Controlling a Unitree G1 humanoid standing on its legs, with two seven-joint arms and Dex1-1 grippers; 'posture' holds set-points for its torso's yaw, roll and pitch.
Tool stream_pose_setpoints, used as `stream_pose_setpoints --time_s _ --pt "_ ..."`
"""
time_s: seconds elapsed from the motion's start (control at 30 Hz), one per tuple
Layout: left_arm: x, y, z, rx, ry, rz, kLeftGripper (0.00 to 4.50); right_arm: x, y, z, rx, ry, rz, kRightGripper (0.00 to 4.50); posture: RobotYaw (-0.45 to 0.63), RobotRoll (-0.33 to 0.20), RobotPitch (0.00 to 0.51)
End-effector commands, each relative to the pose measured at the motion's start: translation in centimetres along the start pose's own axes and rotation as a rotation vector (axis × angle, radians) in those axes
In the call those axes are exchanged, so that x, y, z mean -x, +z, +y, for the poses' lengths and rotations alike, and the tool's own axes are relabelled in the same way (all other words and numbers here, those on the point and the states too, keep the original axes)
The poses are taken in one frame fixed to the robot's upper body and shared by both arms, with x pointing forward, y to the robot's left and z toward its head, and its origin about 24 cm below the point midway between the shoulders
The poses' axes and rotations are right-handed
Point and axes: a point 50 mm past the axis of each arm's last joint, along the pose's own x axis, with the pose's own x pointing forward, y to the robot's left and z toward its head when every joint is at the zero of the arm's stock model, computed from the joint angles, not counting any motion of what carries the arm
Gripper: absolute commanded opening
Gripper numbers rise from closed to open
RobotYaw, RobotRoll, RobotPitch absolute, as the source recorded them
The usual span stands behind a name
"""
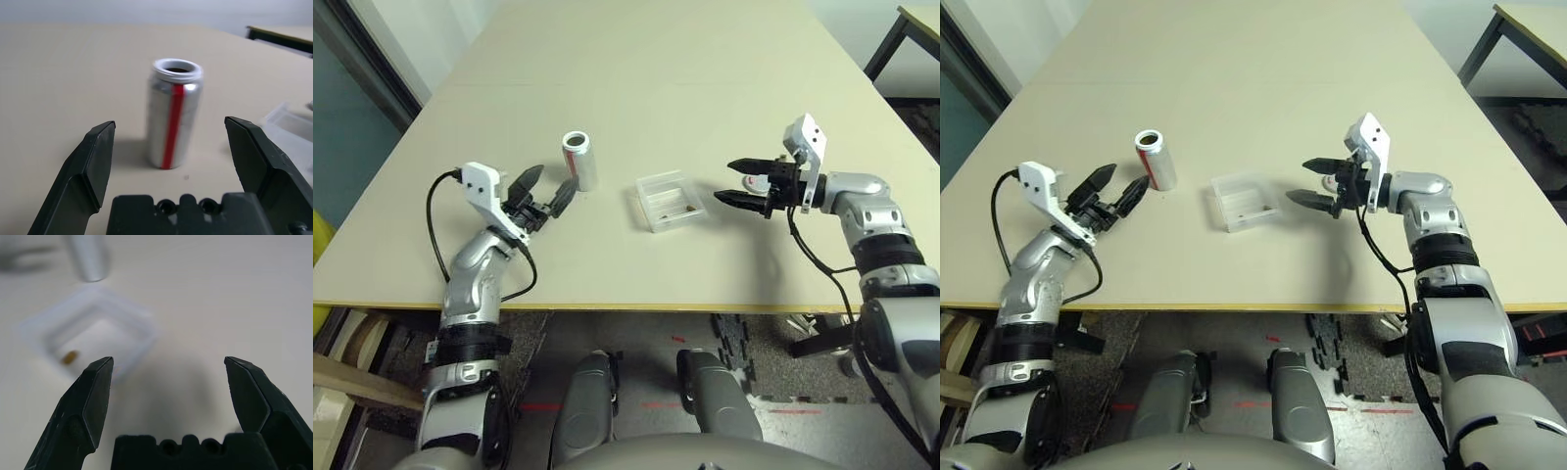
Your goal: Pour the medicine from the bottle into the box.
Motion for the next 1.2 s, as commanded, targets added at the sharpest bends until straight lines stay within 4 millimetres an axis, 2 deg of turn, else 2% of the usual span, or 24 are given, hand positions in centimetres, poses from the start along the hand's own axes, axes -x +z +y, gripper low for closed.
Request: stream_pose_setpoints --time_s 0.03,0.13,0.4,0.67,0.93,1.2 --pt "0.7 1.2 2.0 -0.022 0.066 0.001 4.49 1.2 -0.5 -0.8 -0.019 -0.131 -0.030 4.50 -0.11 0.000 0.140" --pt "0.9 2.2 4.3 -0.043 0.132 -0.007 4.49 2.1 -0.7 -1.4 -0.024 -0.244 -0.057 4.50 -0.11 0.000 0.139" --pt "0.5 3.8 7.8 -0.070 0.219 -0.015 4.49 4.6 -1.0 -2.7 -0.013 -0.498 -0.108 4.50 -0.13 0.000 0.134" --pt "0.5 3.7 9.3 -0.065 0.274 -0.003 4.49 7.4 -1.3 -3.9 -0.008 -0.725 -0.145 4.50 -0.14 0.000 0.122" --pt "0.6 3.6 10.5 -0.064 0.329 0.001 4.49 8.9 -1.9 -4.3 -0.048 -0.835 -0.168 4.50 -0.15 0.000 0.125" --pt "0.1 4.0 10.9 -0.076 0.336 -0.013 4.49 9.9 -2.5 -4.5 -0.090 -0.895 -0.165 4.50 -0.16 0.000 0.131"
